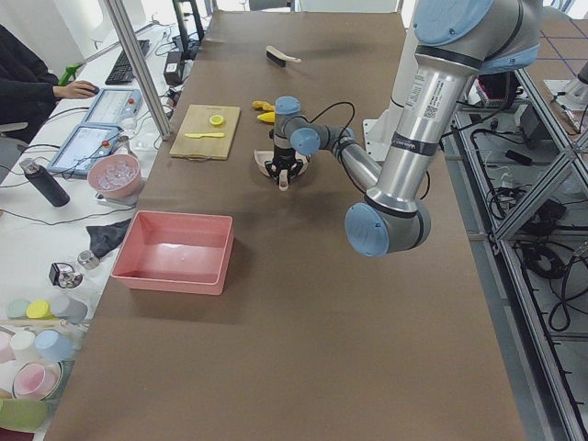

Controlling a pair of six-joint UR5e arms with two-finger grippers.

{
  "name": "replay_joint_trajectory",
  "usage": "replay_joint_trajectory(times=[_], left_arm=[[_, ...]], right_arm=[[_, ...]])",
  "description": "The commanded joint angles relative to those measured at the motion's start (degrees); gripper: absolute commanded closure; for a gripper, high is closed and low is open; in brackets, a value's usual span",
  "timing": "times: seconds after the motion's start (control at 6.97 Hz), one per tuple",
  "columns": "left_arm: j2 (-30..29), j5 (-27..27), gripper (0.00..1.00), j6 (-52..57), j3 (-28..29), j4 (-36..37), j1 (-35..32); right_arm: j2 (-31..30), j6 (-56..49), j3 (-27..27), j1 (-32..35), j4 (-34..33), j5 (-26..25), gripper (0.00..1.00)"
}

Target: Sweep and dump trash into bin

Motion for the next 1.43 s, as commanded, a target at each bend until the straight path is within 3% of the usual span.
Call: replay_joint_trajectory(times=[0.0, 0.43, 0.57, 1.0, 1.29], left_arm=[[-0.06, -0.04, 1.00, 0.00, -3.20, -0.02, -0.37], [-0.76, -0.13, 1.00, 0.09, -4.63, -0.28, 0.15], [-0.86, -0.04, 1.00, 0.09, -4.54, -0.28, 0.15], [-0.86, 0.05, 1.00, 2.44, -4.37, -0.11, -0.02], [-0.86, 0.05, 1.00, 3.08, -4.10, -0.02, -0.20]], right_arm=[[-1.18, 0.02, 1.60, -0.09, -0.41, 2.15, 0.00], [-0.22, -0.86, 2.82, -0.70, 0.21, 2.14, 0.00], [1.00, -0.68, 6.22, -0.70, 0.30, 1.20, 0.00], [-0.31, 0.11, 6.70, -0.70, 2.14, 4.34, 0.00], [1.87, 23.08, 7.40, -2.44, 2.40, 5.40, 0.00]])
